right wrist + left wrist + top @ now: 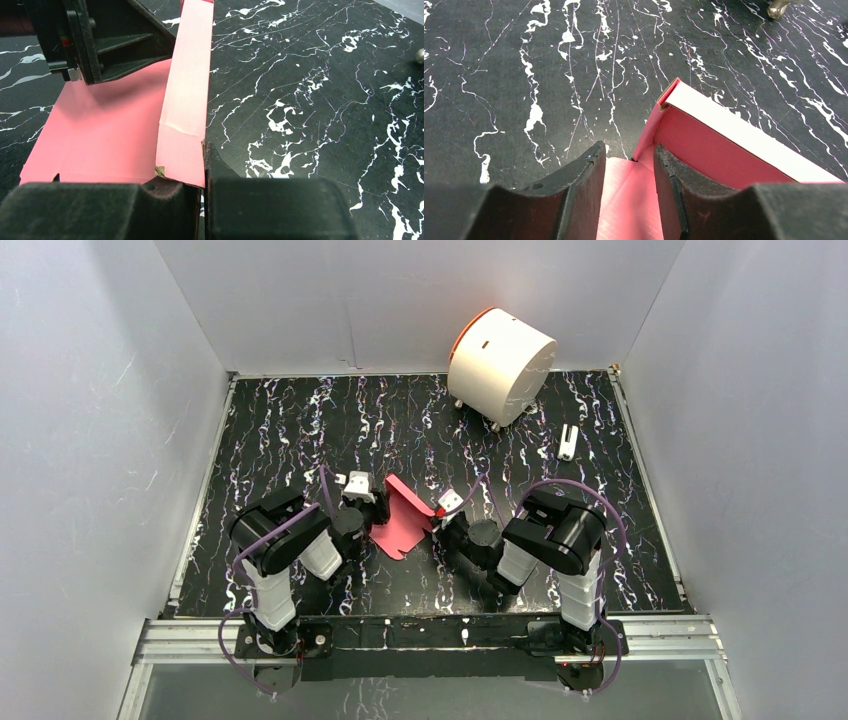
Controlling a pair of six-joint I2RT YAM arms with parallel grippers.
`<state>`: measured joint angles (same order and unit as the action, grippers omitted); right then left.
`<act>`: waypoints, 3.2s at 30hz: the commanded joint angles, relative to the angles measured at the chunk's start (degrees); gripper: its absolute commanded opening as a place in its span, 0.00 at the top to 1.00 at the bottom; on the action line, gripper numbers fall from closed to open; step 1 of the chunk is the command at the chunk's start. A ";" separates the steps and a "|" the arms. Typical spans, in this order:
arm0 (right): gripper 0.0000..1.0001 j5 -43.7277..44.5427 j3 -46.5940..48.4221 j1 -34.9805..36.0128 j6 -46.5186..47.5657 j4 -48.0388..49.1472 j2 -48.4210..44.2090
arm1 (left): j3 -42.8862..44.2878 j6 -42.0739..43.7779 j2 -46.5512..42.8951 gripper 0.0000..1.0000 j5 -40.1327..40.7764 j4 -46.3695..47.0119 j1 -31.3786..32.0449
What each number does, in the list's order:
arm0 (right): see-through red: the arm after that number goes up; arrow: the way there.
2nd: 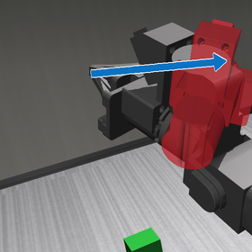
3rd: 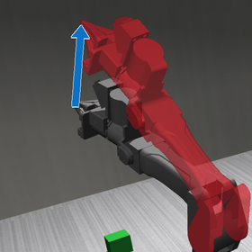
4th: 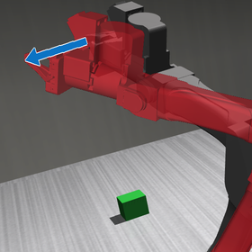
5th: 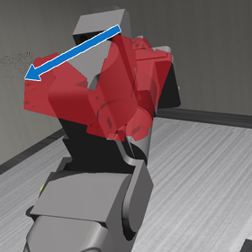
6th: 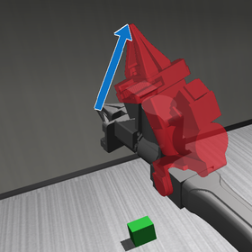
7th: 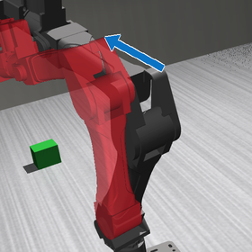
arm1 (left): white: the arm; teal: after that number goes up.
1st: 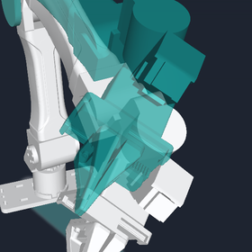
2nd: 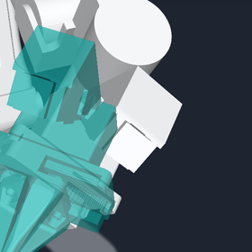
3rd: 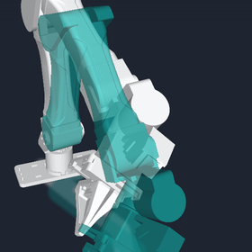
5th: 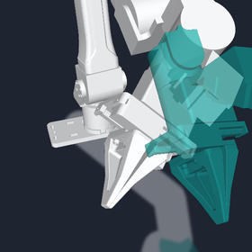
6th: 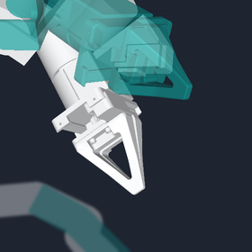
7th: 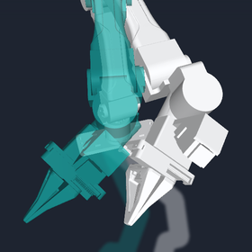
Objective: Fold the paper box
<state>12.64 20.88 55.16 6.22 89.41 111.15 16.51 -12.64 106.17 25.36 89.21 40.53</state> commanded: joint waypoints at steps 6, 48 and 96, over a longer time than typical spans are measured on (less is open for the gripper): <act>0.86 -1.93 0.21 0.13 0.51 15.26 1.74 | 3.10 2.47 -0.85 0.61 -6.52 10.10 -1.85; 0.83 -2.27 1.03 0.13 -1.58 15.24 1.02 | 9.46 11.64 9.01 0.95 17.59 10.42 1.60; 0.41 -3.29 -8.96 -1.58 -11.39 -15.47 -25.07 | 7.47 -45.26 -34.14 0.41 -25.36 -50.48 0.12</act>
<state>7.42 11.33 53.95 -4.36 65.23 82.61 21.30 -54.37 71.02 3.99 34.63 41.08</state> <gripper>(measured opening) 0.598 0.589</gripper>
